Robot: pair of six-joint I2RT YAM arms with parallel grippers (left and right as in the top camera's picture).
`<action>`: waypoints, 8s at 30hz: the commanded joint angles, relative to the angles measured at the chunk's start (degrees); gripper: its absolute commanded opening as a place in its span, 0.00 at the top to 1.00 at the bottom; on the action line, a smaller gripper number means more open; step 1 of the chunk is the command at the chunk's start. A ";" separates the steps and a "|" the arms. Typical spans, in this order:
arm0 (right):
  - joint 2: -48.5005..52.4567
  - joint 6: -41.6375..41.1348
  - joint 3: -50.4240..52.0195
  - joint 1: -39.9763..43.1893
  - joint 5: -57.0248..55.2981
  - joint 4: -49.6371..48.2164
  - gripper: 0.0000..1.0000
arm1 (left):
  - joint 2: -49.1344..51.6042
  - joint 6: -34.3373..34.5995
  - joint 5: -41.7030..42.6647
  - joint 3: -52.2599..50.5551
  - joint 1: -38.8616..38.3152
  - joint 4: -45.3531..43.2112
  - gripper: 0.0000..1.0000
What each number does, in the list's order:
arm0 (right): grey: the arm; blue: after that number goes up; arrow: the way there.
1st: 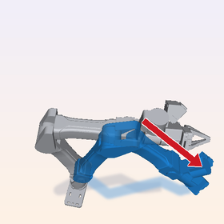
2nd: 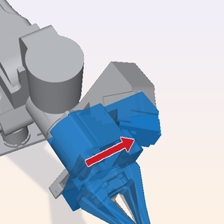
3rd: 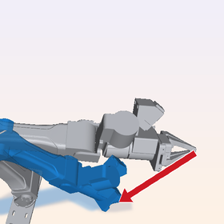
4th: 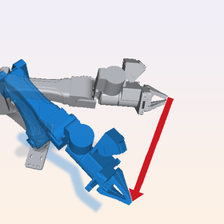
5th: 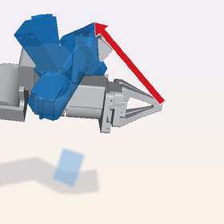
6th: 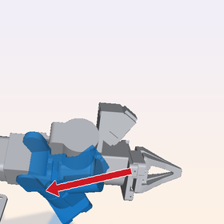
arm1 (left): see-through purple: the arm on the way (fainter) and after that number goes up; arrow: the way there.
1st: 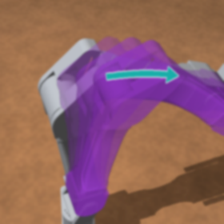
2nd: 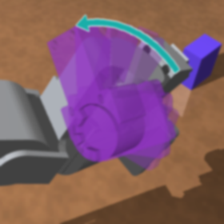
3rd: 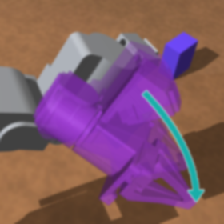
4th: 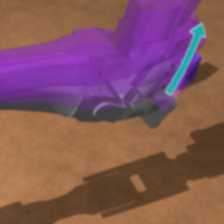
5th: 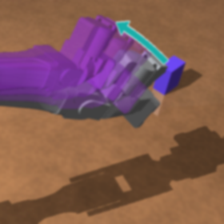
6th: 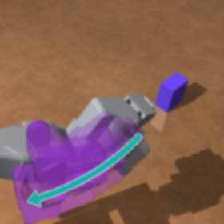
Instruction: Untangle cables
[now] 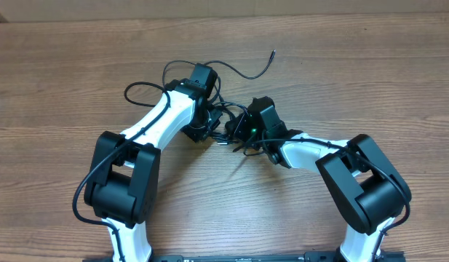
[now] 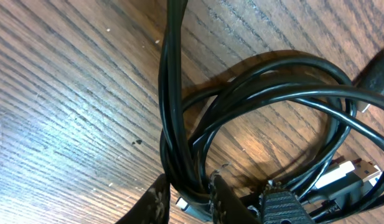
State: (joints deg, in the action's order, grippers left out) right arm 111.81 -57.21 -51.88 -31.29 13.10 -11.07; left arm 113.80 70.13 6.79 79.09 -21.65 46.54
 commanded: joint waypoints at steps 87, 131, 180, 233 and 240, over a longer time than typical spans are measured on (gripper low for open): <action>0.26 5.18 0.13 7.96 11.39 2.14 0.96 | -12.87 -42.40 27.28 2.86 24.24 6.71 0.85; 0.26 5.16 0.13 7.89 11.45 2.14 0.85 | -1.29 -18.80 -11.65 2.67 -2.12 -2.01 0.61; 0.26 7.80 0.13 7.89 23.02 -6.64 0.94 | -10.32 -22.10 -9.92 7.15 2.47 11.87 0.38; 0.28 7.74 0.15 7.89 15.06 -0.79 0.96 | -22.21 -23.87 12.41 13.03 16.61 8.61 0.96; 0.28 7.74 0.15 7.89 14.97 -0.81 0.96 | -22.21 -28.35 28.04 13.00 20.37 6.60 0.96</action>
State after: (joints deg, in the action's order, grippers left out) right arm 112.12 -49.84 -52.07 -23.79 32.56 -13.21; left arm 94.50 45.89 26.06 90.28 -3.64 54.94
